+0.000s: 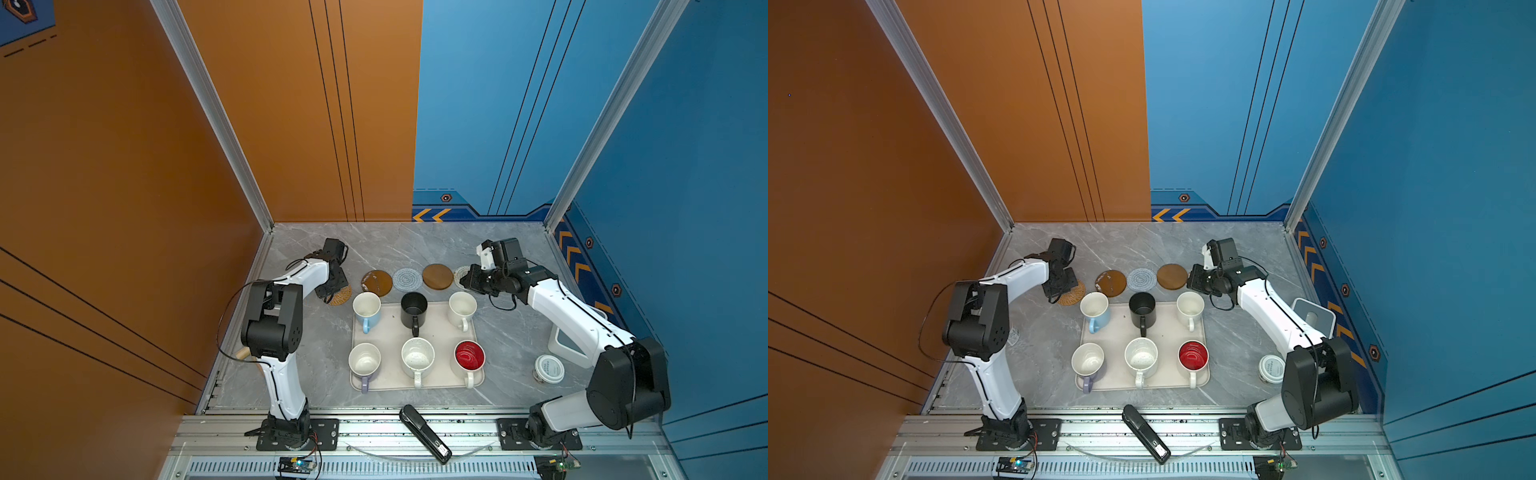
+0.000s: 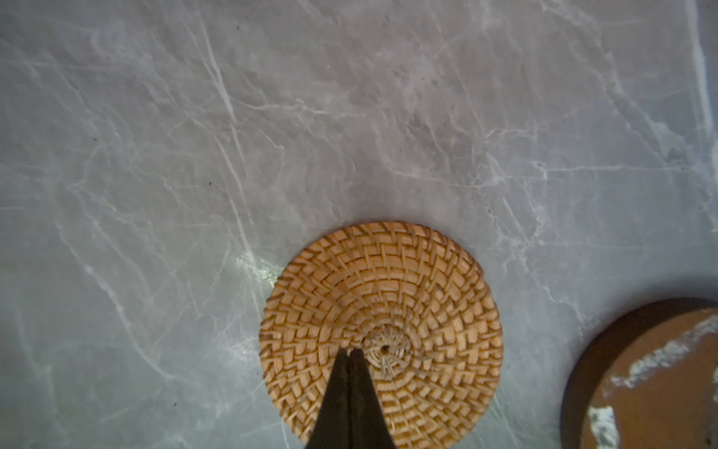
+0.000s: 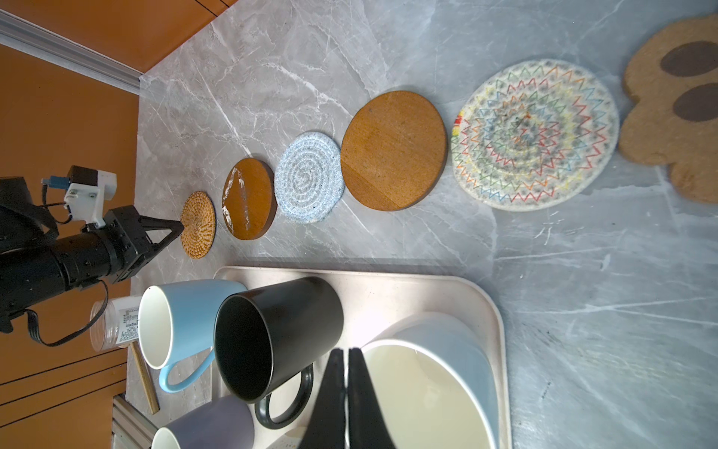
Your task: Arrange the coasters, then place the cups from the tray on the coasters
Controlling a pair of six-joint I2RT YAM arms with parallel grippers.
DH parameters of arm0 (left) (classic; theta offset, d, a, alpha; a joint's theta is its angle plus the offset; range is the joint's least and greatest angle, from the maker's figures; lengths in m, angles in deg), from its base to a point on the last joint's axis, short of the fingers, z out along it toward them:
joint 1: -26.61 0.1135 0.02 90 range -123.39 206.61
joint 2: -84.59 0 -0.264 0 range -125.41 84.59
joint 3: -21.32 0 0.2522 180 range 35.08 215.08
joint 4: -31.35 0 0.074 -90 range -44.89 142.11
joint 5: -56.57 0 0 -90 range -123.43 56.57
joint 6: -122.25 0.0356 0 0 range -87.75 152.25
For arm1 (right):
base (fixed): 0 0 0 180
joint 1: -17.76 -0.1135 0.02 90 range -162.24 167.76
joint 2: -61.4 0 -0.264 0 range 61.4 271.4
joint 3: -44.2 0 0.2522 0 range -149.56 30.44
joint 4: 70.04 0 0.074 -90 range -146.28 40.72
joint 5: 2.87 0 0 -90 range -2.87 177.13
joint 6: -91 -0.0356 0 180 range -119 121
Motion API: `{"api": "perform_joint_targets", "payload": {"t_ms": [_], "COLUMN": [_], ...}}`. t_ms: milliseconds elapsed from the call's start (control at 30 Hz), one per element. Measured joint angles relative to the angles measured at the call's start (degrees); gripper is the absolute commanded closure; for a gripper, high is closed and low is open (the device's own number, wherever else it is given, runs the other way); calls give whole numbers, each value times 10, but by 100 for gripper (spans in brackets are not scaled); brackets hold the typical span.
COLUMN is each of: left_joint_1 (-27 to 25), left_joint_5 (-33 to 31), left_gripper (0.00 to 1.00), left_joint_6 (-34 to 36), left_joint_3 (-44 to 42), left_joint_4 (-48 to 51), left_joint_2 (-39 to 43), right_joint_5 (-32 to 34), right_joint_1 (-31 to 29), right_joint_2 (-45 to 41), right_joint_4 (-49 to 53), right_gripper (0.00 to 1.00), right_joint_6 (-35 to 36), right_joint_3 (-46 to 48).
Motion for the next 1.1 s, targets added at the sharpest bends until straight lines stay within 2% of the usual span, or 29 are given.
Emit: {"api": "perform_joint_targets", "payload": {"t_ms": [400, 1100], "left_joint_1": [-3, -21], "left_joint_5": [17, 49], "left_gripper": [100, 100], "left_joint_6": [-5, -17], "left_joint_3": [38, 110], "left_joint_4": [-6, -8], "left_joint_2": [-45, -93], "right_joint_5": [-9, -26], "right_joint_1": [2, 20], "right_joint_2": [28, 28], "right_joint_4": [-8, -18], "right_gripper": [97, 97], "right_joint_6": [0, 0], "right_joint_3": [0, 8]}}
